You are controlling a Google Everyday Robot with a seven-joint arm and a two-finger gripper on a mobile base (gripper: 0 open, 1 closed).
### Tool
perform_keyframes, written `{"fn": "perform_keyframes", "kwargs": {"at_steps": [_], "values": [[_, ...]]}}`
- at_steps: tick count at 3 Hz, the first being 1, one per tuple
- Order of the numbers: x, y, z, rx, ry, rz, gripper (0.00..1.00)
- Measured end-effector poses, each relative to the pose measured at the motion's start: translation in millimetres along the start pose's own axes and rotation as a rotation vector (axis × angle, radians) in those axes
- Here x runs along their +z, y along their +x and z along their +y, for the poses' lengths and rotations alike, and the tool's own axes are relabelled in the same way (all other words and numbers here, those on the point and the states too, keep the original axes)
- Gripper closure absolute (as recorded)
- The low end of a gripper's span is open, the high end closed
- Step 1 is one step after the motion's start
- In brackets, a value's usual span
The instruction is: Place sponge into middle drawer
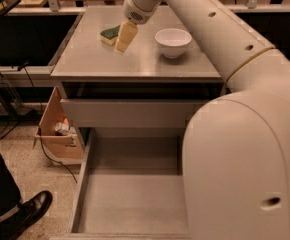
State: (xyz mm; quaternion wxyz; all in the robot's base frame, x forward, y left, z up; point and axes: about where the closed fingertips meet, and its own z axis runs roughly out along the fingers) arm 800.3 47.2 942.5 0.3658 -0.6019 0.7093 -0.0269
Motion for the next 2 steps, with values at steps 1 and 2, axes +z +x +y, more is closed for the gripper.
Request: {"fn": "perform_keyframes", "kwargs": {"at_steps": [1, 2], "values": [[49.2, 7.9, -30.2, 0.118, 0.051, -0.048, 0.00], [49.2, 7.9, -30.1, 0.118, 0.051, -0.048, 0.00]]}}
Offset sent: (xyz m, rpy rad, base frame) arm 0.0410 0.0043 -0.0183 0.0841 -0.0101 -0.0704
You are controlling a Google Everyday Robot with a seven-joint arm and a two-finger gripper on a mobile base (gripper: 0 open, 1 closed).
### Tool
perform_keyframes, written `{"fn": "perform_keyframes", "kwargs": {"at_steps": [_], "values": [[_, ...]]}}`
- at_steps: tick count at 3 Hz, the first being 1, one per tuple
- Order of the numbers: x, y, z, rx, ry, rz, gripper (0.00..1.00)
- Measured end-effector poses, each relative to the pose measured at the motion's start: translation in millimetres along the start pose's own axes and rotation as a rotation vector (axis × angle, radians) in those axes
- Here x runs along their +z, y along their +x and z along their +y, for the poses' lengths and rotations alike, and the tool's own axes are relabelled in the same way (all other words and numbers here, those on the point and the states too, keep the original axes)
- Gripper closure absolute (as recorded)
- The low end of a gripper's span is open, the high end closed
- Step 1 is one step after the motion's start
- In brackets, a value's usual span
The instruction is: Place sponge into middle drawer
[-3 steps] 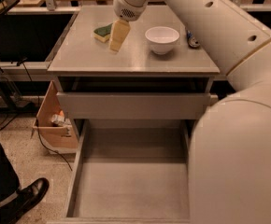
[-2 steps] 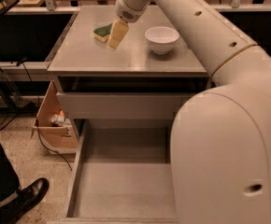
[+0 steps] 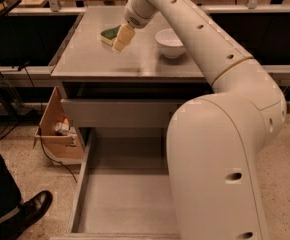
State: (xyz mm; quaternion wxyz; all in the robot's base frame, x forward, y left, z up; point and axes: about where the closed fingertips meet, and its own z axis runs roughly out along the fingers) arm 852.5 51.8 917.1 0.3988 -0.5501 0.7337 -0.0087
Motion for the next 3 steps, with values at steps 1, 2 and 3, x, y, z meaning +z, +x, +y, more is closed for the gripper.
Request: {"fn": "perform_keyframes", "kwargs": {"at_steps": [1, 2, 3], "values": [[17.3, -0.4, -6.0, 0.072, 0.028, -0.043, 0.00], [59.0, -11.7, -25.6, 0.254, 0.093, -0.142, 0.00], [82.4, -15.4, -38.5, 0.388, 0.129, -0.189, 0.00]]}}
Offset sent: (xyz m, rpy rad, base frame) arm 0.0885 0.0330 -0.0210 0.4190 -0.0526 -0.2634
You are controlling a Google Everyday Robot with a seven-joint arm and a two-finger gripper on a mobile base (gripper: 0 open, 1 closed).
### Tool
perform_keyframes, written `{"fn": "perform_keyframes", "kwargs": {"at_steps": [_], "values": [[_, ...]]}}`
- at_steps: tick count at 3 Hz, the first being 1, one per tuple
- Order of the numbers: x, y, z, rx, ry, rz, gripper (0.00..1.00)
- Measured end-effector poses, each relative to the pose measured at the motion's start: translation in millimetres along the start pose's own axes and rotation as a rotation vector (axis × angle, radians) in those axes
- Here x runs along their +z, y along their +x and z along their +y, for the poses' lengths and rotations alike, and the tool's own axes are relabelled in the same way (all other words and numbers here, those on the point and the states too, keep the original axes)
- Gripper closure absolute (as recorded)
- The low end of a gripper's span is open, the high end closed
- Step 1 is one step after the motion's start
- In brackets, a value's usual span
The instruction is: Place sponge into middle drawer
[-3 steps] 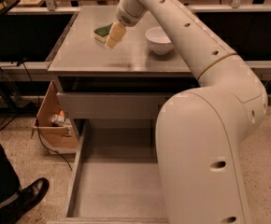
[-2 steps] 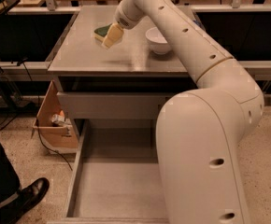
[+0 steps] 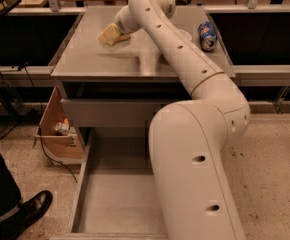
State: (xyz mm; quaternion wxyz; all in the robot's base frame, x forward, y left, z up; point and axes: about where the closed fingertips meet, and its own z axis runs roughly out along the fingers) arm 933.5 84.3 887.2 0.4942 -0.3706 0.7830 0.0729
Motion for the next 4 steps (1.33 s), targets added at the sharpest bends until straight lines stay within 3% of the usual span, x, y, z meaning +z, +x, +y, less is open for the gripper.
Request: {"fn": "perform_keyframes", "kwargs": {"at_steps": [2, 3, 4], "values": [[45.0, 6.6, -19.8, 0.180, 0.113, -0.026, 0.00], [60.2, 20.8, -22.4, 0.257, 0.131, -0.007, 0.02], [65.6, 25.2, -14.4, 0.304, 0.102, -0.006, 0.25]]}}
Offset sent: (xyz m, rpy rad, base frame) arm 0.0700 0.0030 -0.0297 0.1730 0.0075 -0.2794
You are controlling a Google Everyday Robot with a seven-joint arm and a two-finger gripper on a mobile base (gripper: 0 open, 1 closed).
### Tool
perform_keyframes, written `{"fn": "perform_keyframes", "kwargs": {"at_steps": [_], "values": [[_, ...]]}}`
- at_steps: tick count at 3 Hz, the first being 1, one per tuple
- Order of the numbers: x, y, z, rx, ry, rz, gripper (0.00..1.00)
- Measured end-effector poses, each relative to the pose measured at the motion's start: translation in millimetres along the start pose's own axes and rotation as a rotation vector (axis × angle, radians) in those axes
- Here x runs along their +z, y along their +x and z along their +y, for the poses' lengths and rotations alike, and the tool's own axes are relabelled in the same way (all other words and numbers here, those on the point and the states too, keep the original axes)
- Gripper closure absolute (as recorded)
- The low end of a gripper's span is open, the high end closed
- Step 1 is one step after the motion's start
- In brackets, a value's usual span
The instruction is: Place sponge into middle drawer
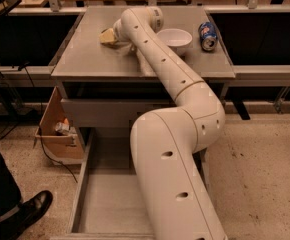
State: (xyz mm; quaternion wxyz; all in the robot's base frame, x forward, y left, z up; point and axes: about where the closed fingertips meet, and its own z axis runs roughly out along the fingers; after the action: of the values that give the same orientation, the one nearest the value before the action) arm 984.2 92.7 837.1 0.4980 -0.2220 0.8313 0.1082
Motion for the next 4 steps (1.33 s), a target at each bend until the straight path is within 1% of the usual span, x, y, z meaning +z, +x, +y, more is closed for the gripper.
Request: {"fn": "perform_keyframes", "kwargs": {"at_steps": [1, 2, 3, 4], "values": [[-6.3, -10.0, 17.5, 0.007, -0.048, -0.021, 0.48], [-25.8, -32.0, 35.6, -0.029, -0.087, -0.066, 0.72], [-64.1, -58.7, 52.5, -0.089, -0.118, -0.130, 0.95], [-115.5, -76.1, 63.8, -0.135, -0.130, -0.178, 1.00]]}}
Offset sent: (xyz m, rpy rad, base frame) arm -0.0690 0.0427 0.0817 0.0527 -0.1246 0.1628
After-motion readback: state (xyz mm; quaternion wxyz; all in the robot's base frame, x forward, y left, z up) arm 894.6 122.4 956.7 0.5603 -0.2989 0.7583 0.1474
